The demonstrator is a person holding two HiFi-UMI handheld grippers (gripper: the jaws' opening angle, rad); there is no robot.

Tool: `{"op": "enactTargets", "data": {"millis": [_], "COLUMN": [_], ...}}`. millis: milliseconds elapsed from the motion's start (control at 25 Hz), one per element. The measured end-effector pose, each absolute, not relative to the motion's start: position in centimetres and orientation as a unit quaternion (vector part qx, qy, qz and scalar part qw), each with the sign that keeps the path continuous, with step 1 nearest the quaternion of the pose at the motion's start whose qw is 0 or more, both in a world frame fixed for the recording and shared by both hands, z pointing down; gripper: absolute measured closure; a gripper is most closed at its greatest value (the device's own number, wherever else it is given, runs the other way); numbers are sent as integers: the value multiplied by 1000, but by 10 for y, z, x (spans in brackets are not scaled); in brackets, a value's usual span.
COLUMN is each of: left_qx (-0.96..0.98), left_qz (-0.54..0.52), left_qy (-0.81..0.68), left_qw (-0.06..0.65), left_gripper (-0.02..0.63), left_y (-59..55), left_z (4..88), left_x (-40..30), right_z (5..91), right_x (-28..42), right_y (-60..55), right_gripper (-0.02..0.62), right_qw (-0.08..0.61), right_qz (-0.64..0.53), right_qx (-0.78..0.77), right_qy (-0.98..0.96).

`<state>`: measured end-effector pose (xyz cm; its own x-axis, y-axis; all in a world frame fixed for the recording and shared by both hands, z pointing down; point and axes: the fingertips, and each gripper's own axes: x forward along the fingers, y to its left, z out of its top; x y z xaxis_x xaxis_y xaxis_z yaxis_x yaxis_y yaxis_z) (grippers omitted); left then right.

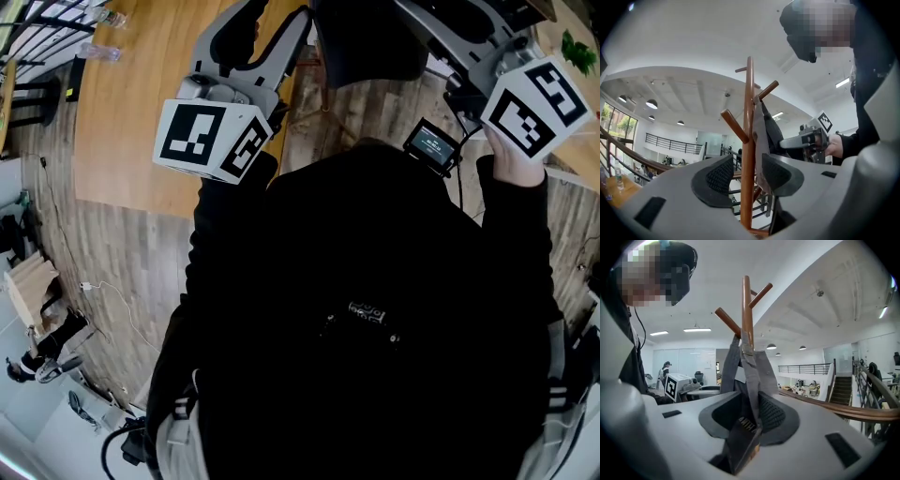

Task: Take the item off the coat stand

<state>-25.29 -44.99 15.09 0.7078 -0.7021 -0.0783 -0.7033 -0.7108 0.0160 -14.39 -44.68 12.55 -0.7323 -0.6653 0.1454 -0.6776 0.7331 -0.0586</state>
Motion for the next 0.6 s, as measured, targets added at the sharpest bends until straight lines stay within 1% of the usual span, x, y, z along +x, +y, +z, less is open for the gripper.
{"op": "enactTargets", "data": {"millis": [40, 80, 120, 320, 400, 520, 600], "left_qx": [-924, -922, -920, -925, -922, -912, -915], "left_qz": [46, 54, 60, 73, 77, 101, 93], "left_qy": [380, 383, 386, 373, 377, 393, 387], "left_qw": [13, 21, 27, 29, 32, 55, 74], "left_gripper": [411, 411, 411, 411, 427, 430, 428], "left_y": [-448, -445, -443, -441, -441, -436, -434], "left_z": [148, 144, 141, 134, 132, 112, 107], "left_x": [-253, -255, -258, -256, -255, -266, -264], "right_z": [126, 127, 130, 127, 129, 132, 132], "right_x": [-140, -137, -135, -140, -139, -136, -137], "right_y": [-447, -447, -446, -445, -444, -451, -456], "right_gripper": [501, 534, 543, 560, 561, 561, 563], "right_qw": [58, 57, 57, 69, 74, 77, 77], "right_qz": [52, 54, 56, 42, 43, 49, 49], "right_qx": [369, 373, 375, 376, 380, 382, 381], "right_qy": [-926, -924, -924, -923, -921, -920, -920]}}
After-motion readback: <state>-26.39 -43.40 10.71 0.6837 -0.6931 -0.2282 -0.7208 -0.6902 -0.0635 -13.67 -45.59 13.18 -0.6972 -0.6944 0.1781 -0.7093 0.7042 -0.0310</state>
